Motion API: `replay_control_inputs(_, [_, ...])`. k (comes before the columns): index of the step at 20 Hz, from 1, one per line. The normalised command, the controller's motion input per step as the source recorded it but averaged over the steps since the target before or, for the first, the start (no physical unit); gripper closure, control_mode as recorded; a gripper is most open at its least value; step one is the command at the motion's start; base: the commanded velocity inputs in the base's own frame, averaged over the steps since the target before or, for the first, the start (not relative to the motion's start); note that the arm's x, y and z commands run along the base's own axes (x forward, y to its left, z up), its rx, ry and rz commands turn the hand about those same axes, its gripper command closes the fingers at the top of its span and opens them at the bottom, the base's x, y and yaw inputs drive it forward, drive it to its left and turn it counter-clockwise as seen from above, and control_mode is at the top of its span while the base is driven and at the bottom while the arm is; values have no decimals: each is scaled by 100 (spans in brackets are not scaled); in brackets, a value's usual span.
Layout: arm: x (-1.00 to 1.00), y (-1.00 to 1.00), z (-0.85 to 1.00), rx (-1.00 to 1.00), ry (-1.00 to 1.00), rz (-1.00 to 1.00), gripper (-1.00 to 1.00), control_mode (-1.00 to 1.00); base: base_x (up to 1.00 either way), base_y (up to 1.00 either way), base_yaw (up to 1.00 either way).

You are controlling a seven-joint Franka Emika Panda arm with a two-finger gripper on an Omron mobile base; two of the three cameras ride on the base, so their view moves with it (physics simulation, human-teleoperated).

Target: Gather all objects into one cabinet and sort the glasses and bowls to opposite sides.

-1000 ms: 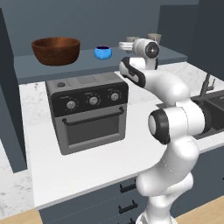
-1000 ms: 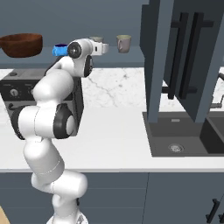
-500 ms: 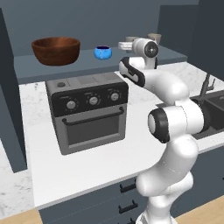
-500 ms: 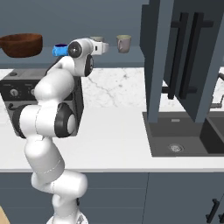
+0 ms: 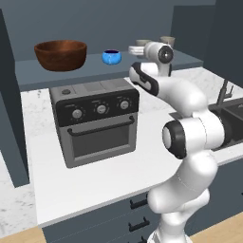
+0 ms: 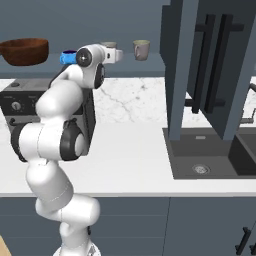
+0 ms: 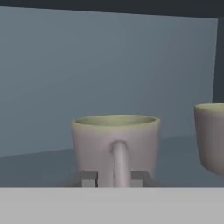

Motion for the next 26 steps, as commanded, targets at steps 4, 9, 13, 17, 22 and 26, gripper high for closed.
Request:
replay_control_inputs(4, [-27, 0, -2, 0, 0, 0, -100, -100, 0, 0, 0])
replay_control_inputs(9, [-16, 0, -10, 0, 1, 0, -100, -100, 0, 0, 0])
replay_control_inputs(13, [-18, 0, -7, 0, 0, 0, -100, -100, 0, 0, 0])
replay_control_inputs(17, [-74, 0, 0, 0, 0, 0, -100, -100, 0, 0, 0])
replay_control_inputs(22, [-90, 0, 6, 0, 4, 0, -100, -100, 0, 0, 0])
replay_control_inputs(26, [-98, 0, 18, 0, 17, 0, -100, -100, 0, 0, 0])
